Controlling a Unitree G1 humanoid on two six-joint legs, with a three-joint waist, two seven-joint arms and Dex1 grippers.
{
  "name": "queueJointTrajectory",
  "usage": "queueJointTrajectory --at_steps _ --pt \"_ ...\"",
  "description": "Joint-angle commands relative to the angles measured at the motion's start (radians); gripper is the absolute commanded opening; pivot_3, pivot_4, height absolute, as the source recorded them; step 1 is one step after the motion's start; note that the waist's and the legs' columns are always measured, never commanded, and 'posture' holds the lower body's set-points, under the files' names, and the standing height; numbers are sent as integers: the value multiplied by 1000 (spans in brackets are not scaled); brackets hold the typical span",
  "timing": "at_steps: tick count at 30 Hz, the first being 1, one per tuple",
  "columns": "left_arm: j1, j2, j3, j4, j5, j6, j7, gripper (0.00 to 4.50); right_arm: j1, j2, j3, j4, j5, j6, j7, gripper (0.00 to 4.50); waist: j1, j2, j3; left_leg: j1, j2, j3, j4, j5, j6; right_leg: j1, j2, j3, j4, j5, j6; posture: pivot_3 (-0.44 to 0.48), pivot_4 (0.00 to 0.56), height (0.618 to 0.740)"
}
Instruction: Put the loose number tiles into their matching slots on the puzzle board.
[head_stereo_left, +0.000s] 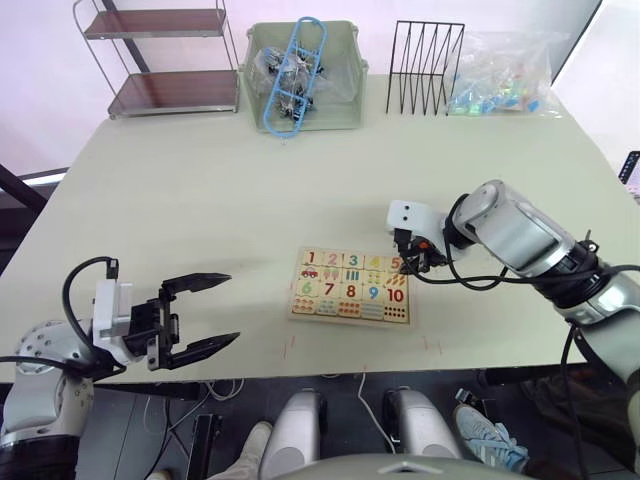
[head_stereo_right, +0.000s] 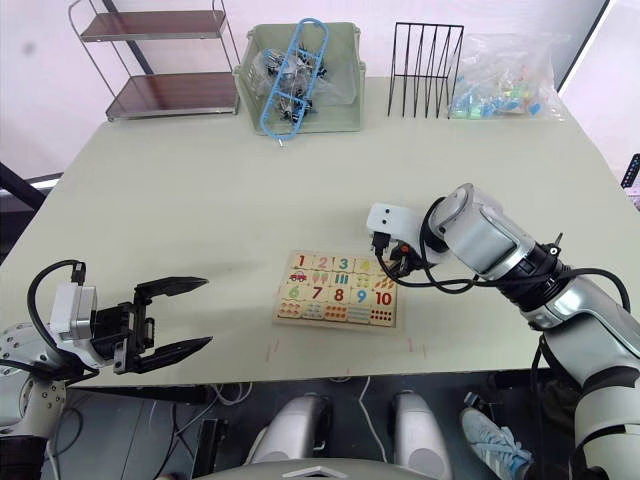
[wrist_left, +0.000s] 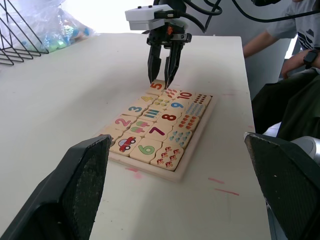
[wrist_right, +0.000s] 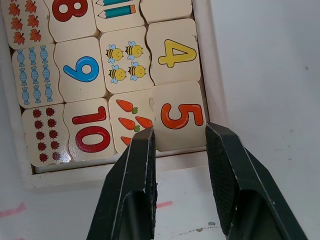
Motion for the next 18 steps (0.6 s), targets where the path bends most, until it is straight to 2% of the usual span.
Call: queueJointTrajectory --at_steps 1,18 --pt "-7 0 24 -6 -3 -13 -6 4500 -2 2 -3 -23 0 1 3 862 0 0 0 0 0 0 0 0 0 0 0 0 0 0 0 0 150 740" --pt "-25 -3 19 2 2 -12 -7 4500 5 9 7 2 -20 -20 1 862 -1 0 0 0 0 0 0 0 0 0 0 0 0 0 0 0 150 740"
